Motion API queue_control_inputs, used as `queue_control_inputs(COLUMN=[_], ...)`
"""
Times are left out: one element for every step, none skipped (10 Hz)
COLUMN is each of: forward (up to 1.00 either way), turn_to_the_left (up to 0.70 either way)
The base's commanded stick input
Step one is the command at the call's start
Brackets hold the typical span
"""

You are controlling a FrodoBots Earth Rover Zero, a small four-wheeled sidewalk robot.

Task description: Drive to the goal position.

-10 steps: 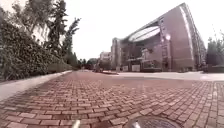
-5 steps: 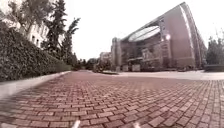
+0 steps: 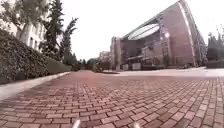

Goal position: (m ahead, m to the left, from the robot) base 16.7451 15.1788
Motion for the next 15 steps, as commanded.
queue_control_inputs(forward=[0.70, 0.70, 0.70, 0.70, 0.70, 0.70, 0.70, 0.70, 0.70, 0.70, 0.70, 0.70, 0.70, 0.70, 0.70], turn_to_the_left=[0.14, 0.14, 0.14, 0.14, 0.14, 0.14, 0.14, 0.14, 0.14, 0.13, 0.05, 0.00, 0.00, 0.00, 0.00])
